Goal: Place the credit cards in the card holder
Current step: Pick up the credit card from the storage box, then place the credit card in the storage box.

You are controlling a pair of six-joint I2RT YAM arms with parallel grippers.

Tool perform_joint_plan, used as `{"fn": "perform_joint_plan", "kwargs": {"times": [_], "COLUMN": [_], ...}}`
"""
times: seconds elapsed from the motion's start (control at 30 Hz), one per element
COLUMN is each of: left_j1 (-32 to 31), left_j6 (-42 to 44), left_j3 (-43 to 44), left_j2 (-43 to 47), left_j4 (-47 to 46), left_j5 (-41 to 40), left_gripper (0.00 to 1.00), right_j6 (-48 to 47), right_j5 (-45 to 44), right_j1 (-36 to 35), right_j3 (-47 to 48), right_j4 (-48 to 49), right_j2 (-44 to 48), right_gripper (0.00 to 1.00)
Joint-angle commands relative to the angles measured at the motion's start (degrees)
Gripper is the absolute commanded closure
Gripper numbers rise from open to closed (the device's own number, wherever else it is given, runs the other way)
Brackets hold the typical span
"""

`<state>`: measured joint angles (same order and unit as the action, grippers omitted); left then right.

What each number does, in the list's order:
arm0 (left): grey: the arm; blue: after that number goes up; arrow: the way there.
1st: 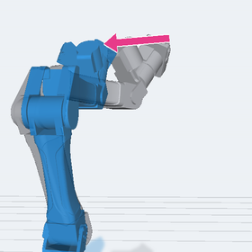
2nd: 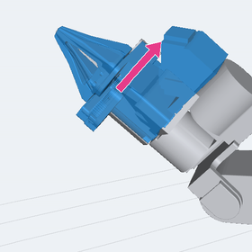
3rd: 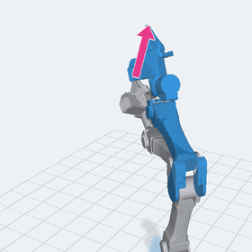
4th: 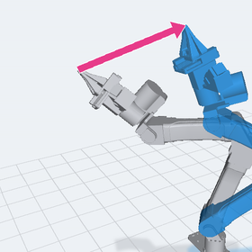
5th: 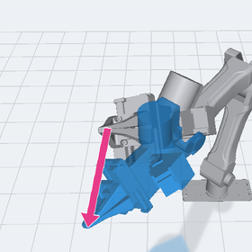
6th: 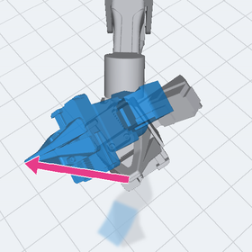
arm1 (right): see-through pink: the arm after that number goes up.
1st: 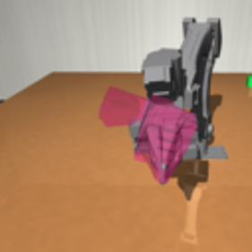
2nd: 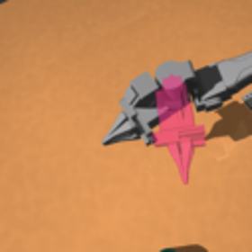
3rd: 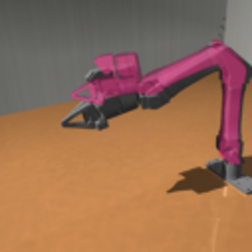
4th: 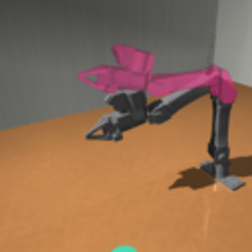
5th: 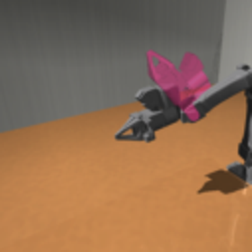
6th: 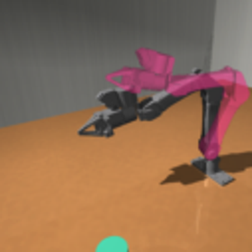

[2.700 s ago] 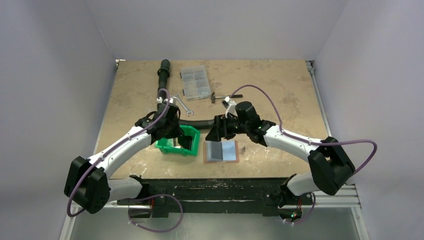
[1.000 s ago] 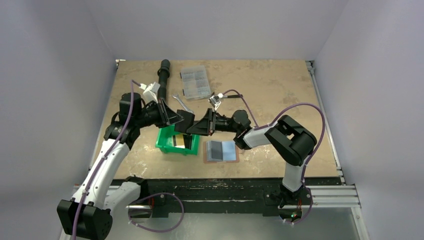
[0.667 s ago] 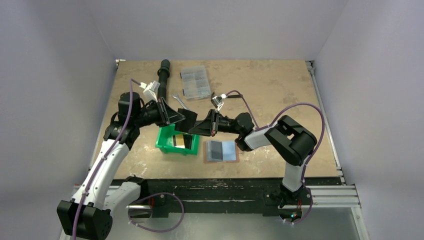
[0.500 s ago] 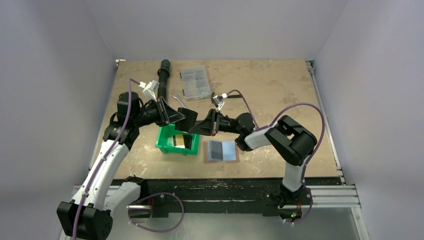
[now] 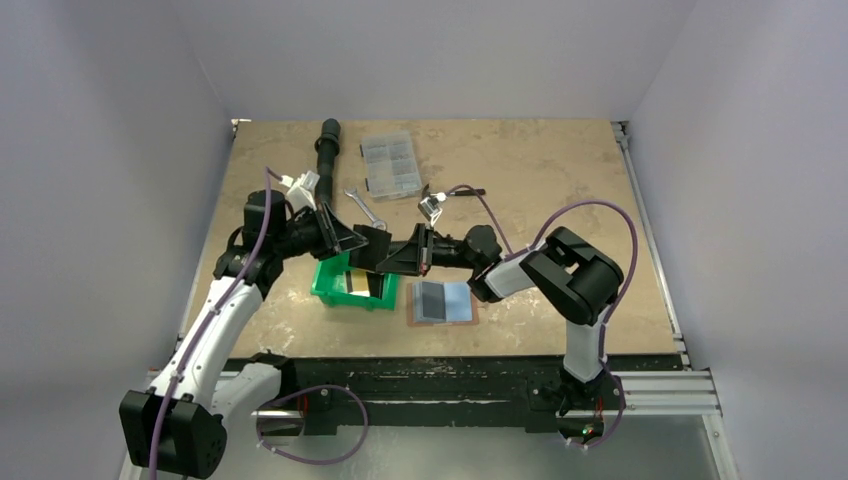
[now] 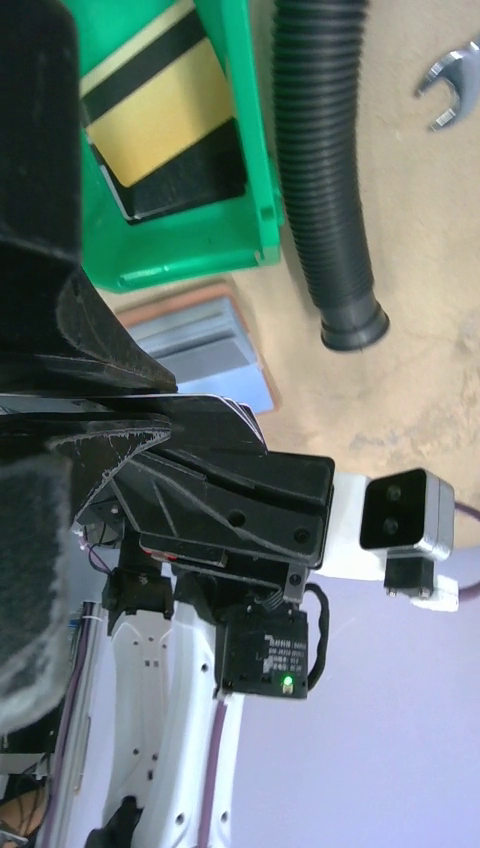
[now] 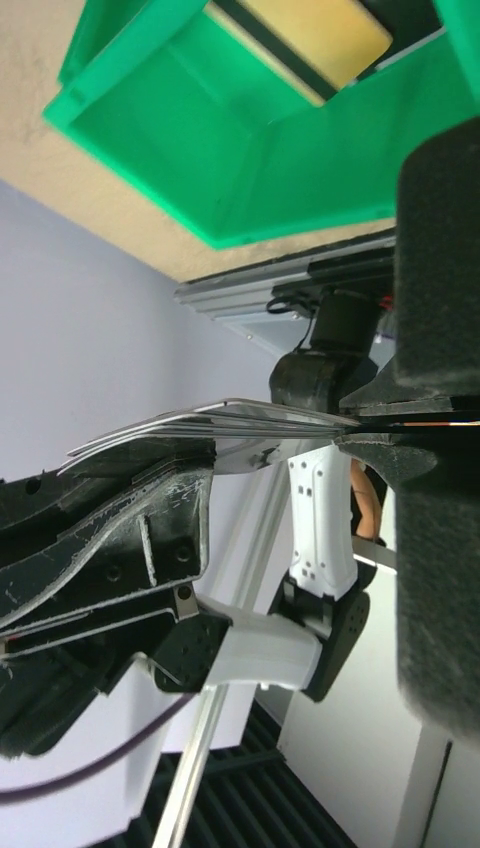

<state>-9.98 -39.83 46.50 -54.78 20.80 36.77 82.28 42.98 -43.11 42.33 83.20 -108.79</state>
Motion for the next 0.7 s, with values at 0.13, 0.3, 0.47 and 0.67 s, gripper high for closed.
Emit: {"fn": "perform_joint_plan", "kwargs": {"times": [0.13, 0.3, 0.47, 0.67], "left_j1": [1.72, 2.73, 3.55, 3.98], "left_j6": [1.72, 2.37, 2.92, 3.41], "left_j3": [-4.65, -6.38, -7.52, -8.12], "left_j2": [-3.55, -4.09, -4.09, -4.7], "left_j4": [1.39, 1.13, 1.66, 1.95], "left_j5": [-4.49, -4.44, -4.81, -5.1], "left_gripper": [0.94, 0.89, 0.85, 0.79], "right_j6": [-3.41, -3.77, -3.54, -2.43], "right_j5": [0.38, 0.42, 0.52, 0.35], "right_j1": [-0.21, -0.22, -0.21, -0.22], "right_j3": [4.54, 4.83, 4.87, 4.92], "right_j4": [-2.79, -2.78, -2.3, -0.81], "right_j2": [-3.35, -5.05, -6.33, -7.46], "right_gripper": [1.0, 1.0, 1.0, 1.0]}}
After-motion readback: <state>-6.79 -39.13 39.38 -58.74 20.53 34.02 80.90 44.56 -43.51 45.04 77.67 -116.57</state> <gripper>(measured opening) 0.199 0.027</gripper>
